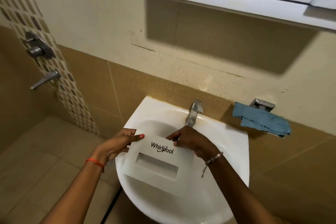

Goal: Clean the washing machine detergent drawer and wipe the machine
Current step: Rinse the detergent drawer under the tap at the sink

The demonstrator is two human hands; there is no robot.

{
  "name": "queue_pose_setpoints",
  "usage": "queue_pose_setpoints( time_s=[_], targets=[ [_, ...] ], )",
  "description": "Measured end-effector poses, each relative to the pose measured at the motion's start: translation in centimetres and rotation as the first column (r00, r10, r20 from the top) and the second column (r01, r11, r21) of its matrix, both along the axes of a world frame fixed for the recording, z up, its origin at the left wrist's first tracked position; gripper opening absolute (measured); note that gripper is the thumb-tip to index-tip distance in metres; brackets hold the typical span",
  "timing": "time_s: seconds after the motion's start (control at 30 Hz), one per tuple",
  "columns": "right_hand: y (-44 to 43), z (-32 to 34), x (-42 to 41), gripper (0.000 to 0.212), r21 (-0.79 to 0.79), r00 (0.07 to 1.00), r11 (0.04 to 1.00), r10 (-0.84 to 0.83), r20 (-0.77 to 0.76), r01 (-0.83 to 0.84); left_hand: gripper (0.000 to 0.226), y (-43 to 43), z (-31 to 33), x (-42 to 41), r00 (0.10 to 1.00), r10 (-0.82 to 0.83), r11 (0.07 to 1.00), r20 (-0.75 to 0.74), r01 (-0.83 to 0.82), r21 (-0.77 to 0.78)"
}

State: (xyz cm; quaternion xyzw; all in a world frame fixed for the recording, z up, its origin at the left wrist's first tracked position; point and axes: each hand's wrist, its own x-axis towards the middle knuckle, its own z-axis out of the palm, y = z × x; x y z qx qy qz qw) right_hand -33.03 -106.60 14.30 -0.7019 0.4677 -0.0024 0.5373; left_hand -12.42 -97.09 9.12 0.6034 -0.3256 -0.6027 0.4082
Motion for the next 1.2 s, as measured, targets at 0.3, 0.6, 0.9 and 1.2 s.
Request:
queue_pose_setpoints(
  time_s=[0.3, 0.6, 0.9, 1.2],
  targets=[
    [-1.6, -0.2, -0.9, 0.033, -0.029, 0.994, 0.994, 0.103, 0.022, -0.103, 0.024, 0.0, 0.0, -0.5, 0.998, 0.054, 0.998, 0.012, -0.055, 0.013],
    [-4.0, -5.5, -5.2, 0.018, 0.51, 0.726, 0.719, -0.646, 0.238, 0.473, 0.029, 0.5, 0.4, -0.1, 0.987, 0.157, 0.987, -0.018, -0.157, -0.015],
    [-6.3, -12.2, -3.0, 0.026, 0.913, 0.32, 0.206, -0.943, 0.09, 0.351, 0.016, 1.0, -0.4, -1.5, 0.989, 0.146, 0.989, -0.011, -0.146, 0.016],
    [-8.1, -13.1, -0.6, 0.027, 0.921, 0.372, 0.197, -0.926, 0.063, 0.336, 0.024, 1.0, -0.7, -2.0, 0.974, 0.214, 0.976, -0.07, -0.216, -0.014]
  ],
)
